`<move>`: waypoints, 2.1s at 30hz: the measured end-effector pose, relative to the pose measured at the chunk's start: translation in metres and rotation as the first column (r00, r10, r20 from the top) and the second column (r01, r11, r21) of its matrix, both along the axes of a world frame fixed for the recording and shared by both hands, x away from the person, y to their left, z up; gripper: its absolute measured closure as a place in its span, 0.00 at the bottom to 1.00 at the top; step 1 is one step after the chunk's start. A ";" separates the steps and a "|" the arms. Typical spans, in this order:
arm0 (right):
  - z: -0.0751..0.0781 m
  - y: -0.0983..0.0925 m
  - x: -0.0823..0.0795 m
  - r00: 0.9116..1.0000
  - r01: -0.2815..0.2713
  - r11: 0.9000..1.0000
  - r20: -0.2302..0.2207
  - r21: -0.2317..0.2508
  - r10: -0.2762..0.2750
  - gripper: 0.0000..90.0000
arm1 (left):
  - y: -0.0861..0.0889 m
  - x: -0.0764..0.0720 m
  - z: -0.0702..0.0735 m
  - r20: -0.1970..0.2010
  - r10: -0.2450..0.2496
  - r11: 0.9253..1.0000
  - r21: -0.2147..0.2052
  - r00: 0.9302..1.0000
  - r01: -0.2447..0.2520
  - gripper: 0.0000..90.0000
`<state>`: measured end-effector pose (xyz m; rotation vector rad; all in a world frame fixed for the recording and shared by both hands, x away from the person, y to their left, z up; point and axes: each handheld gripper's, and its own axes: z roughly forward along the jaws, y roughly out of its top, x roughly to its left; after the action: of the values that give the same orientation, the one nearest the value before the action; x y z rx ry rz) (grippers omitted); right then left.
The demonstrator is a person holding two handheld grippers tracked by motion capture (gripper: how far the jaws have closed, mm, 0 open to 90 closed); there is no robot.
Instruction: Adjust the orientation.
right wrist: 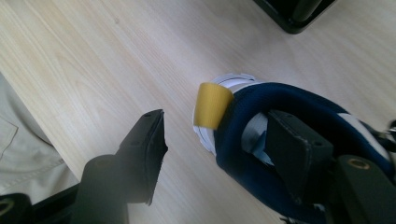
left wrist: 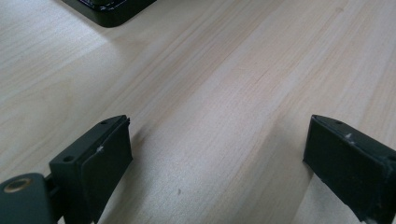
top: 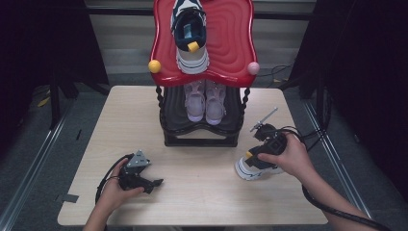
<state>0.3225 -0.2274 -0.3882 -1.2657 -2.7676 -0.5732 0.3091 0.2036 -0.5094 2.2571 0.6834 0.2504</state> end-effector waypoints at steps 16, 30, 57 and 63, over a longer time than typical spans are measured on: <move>-0.036 0.000 0.007 1.000 -0.001 1.000 -0.014 0.012 0.001 0.77 | 0.000 0.000 0.000 0.006 -0.003 1.000 0.005 1.000 0.003 0.08; -0.021 -0.002 -0.018 0.984 -0.169 0.981 0.032 -0.094 0.173 0.78 | 0.000 0.000 0.000 -0.001 -0.004 1.000 -0.005 1.000 0.004 0.07; -0.043 -0.008 -0.029 0.994 -0.088 0.996 -0.067 -0.008 0.087 0.71 | 0.000 0.001 0.000 -0.007 -0.014 1.000 0.001 1.000 0.014 0.07; -0.040 -0.007 -0.031 0.993 -0.102 0.995 -0.054 -0.006 0.101 0.78 | 0.000 0.001 0.000 -0.008 -0.014 1.000 0.001 1.000 0.014 0.07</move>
<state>0.2911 -0.2345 -0.4284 -1.1164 -2.7737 -0.5120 0.3102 0.2038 -0.5094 2.2644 0.6714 0.2356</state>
